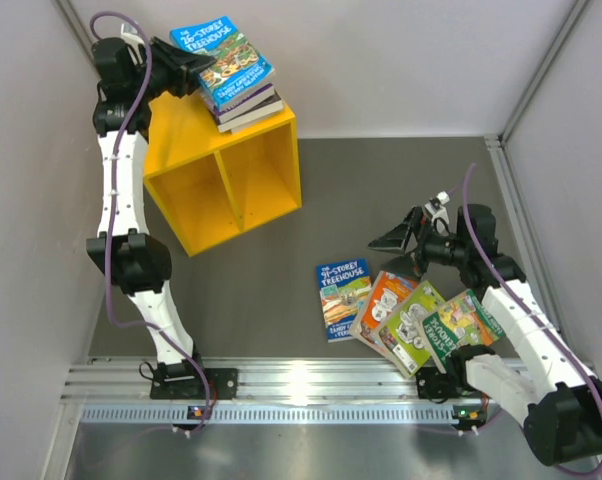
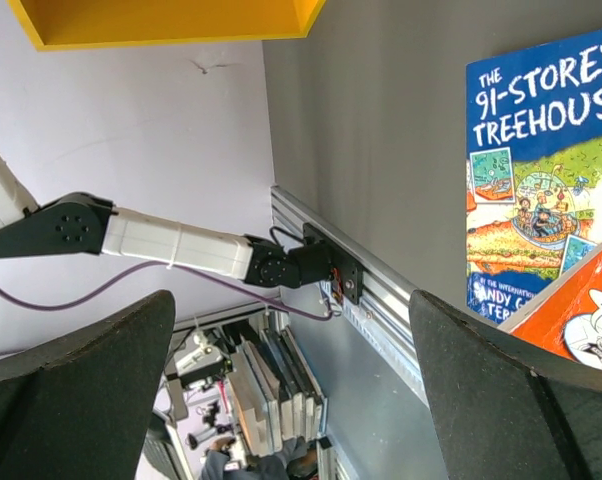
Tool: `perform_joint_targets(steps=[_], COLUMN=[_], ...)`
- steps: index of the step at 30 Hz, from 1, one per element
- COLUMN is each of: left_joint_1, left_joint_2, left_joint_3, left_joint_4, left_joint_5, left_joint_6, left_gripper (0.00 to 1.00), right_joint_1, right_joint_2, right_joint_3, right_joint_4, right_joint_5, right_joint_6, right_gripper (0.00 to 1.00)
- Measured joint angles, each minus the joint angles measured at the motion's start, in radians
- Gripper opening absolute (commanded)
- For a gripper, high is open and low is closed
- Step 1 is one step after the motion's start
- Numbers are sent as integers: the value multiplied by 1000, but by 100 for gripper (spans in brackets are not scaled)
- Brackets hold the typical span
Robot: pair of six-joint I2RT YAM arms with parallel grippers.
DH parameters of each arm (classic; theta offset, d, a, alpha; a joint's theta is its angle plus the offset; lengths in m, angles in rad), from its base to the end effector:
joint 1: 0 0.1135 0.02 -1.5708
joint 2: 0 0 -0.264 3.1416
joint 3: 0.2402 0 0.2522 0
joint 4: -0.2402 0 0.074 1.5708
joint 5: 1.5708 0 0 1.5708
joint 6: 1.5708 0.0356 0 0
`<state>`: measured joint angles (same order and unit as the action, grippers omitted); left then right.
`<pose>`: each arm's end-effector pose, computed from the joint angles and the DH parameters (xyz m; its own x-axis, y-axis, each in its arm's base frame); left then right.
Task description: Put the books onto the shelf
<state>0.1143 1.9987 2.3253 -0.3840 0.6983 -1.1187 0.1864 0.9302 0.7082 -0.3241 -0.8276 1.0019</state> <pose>0.4431 0.0278 0.4833 -0.5199 -0.7532 -0.4030 0.1891 0.3585 -0.9142 0.1899 0.0625 0.2788 -0.9015 0.4101 -0.1382 0.0293 0.3765 0.9260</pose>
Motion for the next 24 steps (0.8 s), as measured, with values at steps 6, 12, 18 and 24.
perform_joint_targets(steps=[6, 12, 18, 24], left_joint_1=[0, 2, 0, -4], left_joint_2=[6, -4, -14, -21], left_joint_3=[43, 85, 85, 100], left_joint_4=[-51, -77, -113, -145], left_joint_5=[14, 25, -16, -97], left_joint_6=[37, 141, 259, 378], left_gripper=[32, 99, 99, 99], right_joint_1=[0, 0, 0, 0], right_joint_2=[2, 2, 3, 12], right_joint_3=[0, 0, 0, 0], right_joint_4=[-1, -2, -3, -6], right_joint_5=[1, 3, 5, 7], right_joint_6=[0, -3, -7, -8], right_gripper=[100, 100, 100, 100])
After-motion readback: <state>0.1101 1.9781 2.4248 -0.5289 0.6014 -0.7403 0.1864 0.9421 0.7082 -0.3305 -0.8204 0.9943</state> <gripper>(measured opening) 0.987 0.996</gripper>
